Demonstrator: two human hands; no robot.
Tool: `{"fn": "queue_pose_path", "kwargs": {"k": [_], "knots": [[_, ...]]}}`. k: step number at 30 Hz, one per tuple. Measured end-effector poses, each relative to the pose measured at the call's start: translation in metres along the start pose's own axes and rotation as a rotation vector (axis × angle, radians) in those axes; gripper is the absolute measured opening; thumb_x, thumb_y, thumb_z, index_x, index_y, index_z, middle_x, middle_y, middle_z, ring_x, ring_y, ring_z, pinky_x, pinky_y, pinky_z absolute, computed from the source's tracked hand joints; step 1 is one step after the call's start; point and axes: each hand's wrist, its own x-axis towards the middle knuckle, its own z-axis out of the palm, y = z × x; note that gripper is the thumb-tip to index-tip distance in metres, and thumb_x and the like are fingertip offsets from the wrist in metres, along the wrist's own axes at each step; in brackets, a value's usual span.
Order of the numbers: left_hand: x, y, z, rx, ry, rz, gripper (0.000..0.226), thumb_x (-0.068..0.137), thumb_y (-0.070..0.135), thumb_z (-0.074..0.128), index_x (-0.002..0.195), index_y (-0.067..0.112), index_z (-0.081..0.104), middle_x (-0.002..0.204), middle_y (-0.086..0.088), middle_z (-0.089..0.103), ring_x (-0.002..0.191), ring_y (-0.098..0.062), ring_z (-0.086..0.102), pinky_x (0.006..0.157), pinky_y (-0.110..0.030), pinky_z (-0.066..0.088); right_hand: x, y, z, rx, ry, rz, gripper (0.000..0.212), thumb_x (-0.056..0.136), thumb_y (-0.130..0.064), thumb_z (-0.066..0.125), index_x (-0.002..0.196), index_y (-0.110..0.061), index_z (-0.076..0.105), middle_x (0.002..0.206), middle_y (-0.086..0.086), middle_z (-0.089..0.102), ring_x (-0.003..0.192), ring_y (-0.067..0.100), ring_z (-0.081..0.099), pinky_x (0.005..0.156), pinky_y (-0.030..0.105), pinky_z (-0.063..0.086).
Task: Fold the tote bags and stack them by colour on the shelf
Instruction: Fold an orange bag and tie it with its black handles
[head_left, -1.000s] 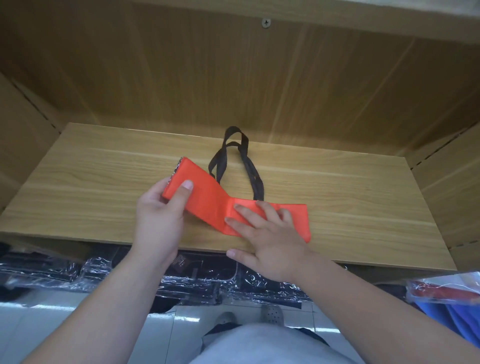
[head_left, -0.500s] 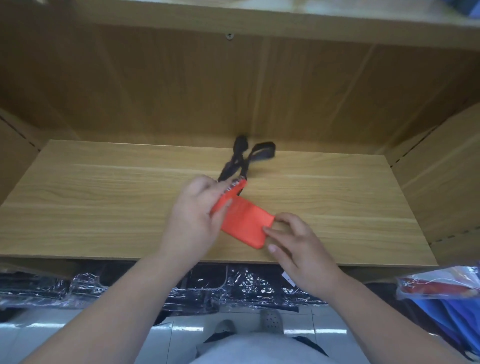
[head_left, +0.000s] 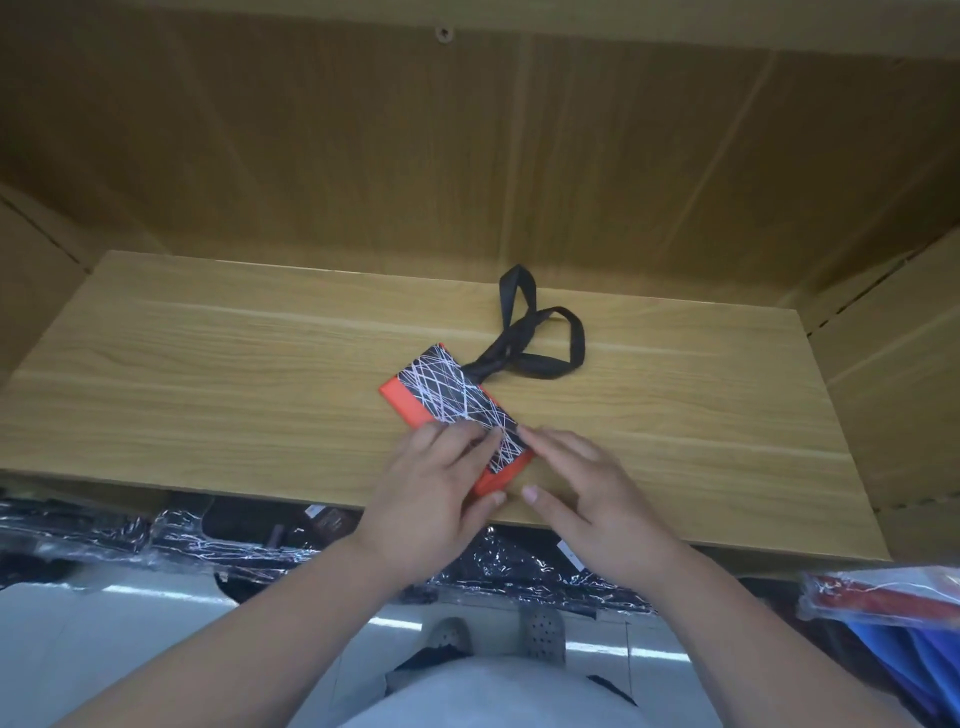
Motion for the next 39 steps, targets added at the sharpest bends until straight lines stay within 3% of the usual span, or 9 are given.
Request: {"fn": "queue_pose_path", "kwargs": {"k": [7,11,20,25,29,32,34,36,39], "knots": [[0.002,-0.002,0.004,-0.098,0.084,-0.052,0.055,0.082,0.050,0.070,0.125,0.016,0.070,0.127,-0.005,0.060,0.113,-0.029,0.054,0.094,-0.049,0.048,0.011,0.007,-0.007,-0.053,0.005,-0.072,0.056,0.090,-0.054,0.054,0.141,-0.031,0.056,0.146,-0.024,0.043,0.137,0.007,0.040,0.116,0.048,0.032],[-0.002,-0.005,0.005,-0.046,0.007,-0.146,0.059,0.081,0.067,0.061,0.132,0.039,0.064,0.159,-0.014,0.036,0.149,-0.042,0.024,0.119,-0.063,0.017,0.016,0.006,-0.010,-0.177,-0.025,-0.114,0.052,0.087,-0.056,0.053,0.133,-0.032,0.059,0.154,-0.028,0.035,0.138,0.006,0.037,0.116,0.045,0.031],[-0.020,-0.027,0.001,0.092,-0.165,0.109,0.092,0.075,0.079,0.053,0.152,0.033,0.034,0.162,-0.008,0.033,0.149,-0.032,0.028,0.116,-0.062,0.024,0.017,-0.009,-0.027,-0.330,-0.231,-0.214,0.080,0.070,-0.054,0.084,0.143,-0.042,0.051,0.125,-0.021,0.046,0.121,0.006,0.039,0.107,0.034,0.034],[-0.023,-0.027,-0.005,-0.164,-0.078,0.101,0.062,0.092,0.071,0.047,0.140,0.031,0.046,0.150,0.000,0.051,0.145,-0.023,0.040,0.116,-0.062,0.030,0.010,-0.020,-0.020,-0.461,-0.016,-0.391,0.055,0.074,-0.056,0.081,0.123,-0.035,0.071,0.140,-0.009,0.054,0.138,0.022,0.039,0.108,0.045,0.029],[-0.019,-0.022,-0.015,-0.377,-0.015,0.008,0.052,0.098,0.067,0.033,0.133,0.028,0.039,0.121,-0.003,0.071,0.114,-0.025,0.066,0.113,-0.054,0.036,0.017,-0.031,-0.022,-0.406,0.018,-0.368,0.045,0.092,-0.062,0.055,0.114,-0.028,0.074,0.137,-0.011,0.061,0.150,0.018,0.030,0.123,0.049,0.013],[-0.015,-0.017,-0.019,-0.389,0.100,-0.024,0.050,0.099,0.061,0.037,0.134,0.025,0.038,0.101,-0.010,0.072,0.089,-0.029,0.067,0.090,-0.040,0.046,0.024,-0.034,-0.014,-0.329,-0.043,-0.242,0.061,0.097,-0.066,0.039,0.122,-0.019,0.068,0.130,-0.003,0.068,0.138,0.015,0.049,0.123,0.044,0.021],[-0.012,-0.019,-0.021,-0.390,0.111,-0.044,0.049,0.098,0.059,0.040,0.136,0.027,0.036,0.098,-0.007,0.071,0.084,-0.026,0.063,0.079,-0.034,0.045,0.025,-0.039,-0.011,-0.197,-0.025,-0.105,0.053,0.097,-0.064,0.041,0.121,-0.023,0.065,0.114,-0.009,0.070,0.117,0.011,0.061,0.107,0.029,0.040],[-0.008,-0.024,-0.021,-0.409,0.083,-0.075,0.045,0.096,0.055,0.044,0.134,0.032,0.036,0.090,0.002,0.066,0.077,-0.020,0.060,0.070,-0.028,0.041,0.026,-0.041,-0.009,-0.118,0.015,-0.014,0.020,0.098,-0.052,0.053,0.107,-0.036,0.061,0.084,-0.023,0.065,0.085,-0.006,0.058,0.075,0.009,0.038],[0.001,-0.029,-0.021,-0.419,0.056,-0.157,0.040,0.093,0.056,0.044,0.125,0.033,0.044,0.076,0.017,0.057,0.066,-0.011,0.054,0.059,-0.022,0.036,0.031,-0.043,-0.006,0.014,0.056,0.092,0.022,0.096,-0.045,0.062,0.115,-0.037,0.059,0.078,-0.029,0.065,0.075,-0.008,0.059,0.067,0.010,0.037]]}}
